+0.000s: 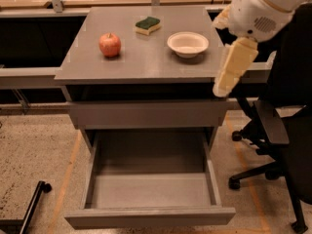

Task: Place apple into middle drawer

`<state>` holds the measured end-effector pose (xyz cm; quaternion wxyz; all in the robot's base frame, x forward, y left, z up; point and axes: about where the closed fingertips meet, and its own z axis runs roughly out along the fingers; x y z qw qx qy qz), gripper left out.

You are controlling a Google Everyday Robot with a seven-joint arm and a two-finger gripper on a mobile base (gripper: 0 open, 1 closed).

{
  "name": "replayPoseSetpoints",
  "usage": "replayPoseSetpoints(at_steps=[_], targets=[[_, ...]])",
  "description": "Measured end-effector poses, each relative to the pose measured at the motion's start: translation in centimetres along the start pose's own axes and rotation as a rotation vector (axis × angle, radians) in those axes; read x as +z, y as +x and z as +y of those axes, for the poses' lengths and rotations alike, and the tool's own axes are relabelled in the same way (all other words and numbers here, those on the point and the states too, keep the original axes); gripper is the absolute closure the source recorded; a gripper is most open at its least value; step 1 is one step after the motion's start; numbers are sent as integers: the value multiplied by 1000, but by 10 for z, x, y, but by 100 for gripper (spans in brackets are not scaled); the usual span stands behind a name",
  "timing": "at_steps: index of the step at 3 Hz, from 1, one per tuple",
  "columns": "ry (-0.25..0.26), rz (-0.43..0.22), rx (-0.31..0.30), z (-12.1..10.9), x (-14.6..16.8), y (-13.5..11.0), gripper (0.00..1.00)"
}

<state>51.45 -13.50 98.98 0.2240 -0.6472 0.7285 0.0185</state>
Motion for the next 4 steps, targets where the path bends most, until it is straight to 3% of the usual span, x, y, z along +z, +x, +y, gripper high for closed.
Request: replayPoseSetpoints(at_steps=[1, 3, 4], targets=[[-37, -121, -36, -32, 22, -60, 0], [-29, -199, -14, -41, 29, -75, 0], [-37, -317, -24, -62, 65, -124, 0]])
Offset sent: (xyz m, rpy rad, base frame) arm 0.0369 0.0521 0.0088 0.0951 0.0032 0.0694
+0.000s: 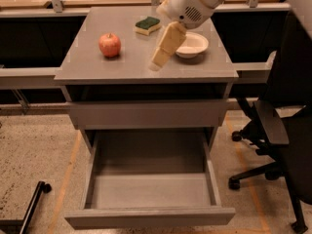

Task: Place apple into middle drawer

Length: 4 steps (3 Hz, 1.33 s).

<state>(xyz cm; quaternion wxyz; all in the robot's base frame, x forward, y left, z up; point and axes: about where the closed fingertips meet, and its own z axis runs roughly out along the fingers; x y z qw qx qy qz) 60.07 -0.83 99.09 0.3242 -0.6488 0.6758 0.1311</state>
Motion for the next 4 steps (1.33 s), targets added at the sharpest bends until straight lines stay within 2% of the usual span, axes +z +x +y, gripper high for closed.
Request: replayPoseSetpoints(at_steps=[1, 2, 3, 4], targets=[[-5, -92, 9, -32, 47, -28, 0], [-2, -173, 49, -67, 90, -43, 0], [-3, -179, 54, -72, 96, -41, 0], [6, -184, 94, -73, 102, -35, 0]])
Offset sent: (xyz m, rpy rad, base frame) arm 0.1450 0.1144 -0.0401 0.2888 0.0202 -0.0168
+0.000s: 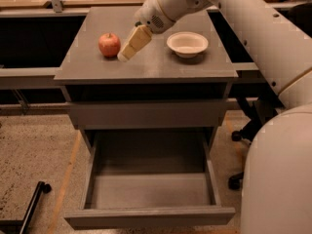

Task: Place apple into middle drawer

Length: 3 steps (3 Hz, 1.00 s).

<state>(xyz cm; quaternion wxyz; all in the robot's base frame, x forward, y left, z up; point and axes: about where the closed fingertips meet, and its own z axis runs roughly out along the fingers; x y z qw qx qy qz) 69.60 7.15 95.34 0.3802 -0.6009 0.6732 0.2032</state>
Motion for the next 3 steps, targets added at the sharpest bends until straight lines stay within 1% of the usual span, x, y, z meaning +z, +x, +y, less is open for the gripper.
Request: replayPoseSetpoints(at_steps=[1, 2, 3], targets=[[24, -47, 48, -18, 33, 5, 0], [24, -71, 42, -34, 60, 2, 0], [8, -75, 30, -47, 94, 5, 0]])
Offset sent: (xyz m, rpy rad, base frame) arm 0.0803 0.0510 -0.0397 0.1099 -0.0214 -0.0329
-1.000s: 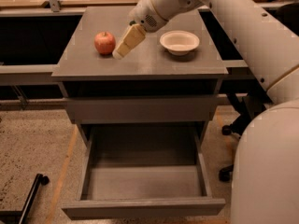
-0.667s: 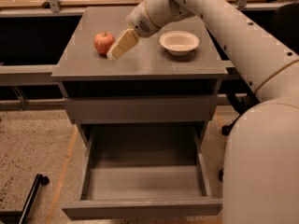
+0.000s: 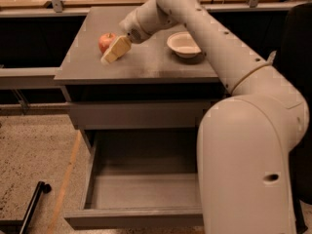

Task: Place apple into middle drawer

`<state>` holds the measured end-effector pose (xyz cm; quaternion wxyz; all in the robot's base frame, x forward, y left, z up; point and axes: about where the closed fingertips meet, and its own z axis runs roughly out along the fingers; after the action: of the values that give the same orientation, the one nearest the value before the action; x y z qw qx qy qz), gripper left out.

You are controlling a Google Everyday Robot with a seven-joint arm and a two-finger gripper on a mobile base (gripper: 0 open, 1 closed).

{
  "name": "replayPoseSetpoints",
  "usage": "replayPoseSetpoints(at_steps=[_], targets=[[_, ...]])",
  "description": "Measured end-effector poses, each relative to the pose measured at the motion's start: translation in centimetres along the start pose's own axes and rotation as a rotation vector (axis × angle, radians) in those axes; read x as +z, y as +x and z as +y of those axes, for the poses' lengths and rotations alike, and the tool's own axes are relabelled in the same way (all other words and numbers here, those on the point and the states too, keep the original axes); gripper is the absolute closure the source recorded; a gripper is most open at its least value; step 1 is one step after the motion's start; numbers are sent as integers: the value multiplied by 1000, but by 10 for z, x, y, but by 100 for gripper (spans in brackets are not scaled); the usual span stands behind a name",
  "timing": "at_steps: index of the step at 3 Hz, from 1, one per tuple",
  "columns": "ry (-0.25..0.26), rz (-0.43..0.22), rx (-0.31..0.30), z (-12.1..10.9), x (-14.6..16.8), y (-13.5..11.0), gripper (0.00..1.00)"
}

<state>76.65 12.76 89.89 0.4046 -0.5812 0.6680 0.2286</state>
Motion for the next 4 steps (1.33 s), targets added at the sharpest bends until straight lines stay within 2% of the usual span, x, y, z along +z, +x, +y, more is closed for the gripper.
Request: replayPoseSetpoints(at_steps=[1, 2, 4], targets=[[-27, -23, -1, -15, 41, 9, 0], [-36, -44, 7, -25, 61, 12, 0], [-35, -80, -4, -33, 72, 5, 41]])
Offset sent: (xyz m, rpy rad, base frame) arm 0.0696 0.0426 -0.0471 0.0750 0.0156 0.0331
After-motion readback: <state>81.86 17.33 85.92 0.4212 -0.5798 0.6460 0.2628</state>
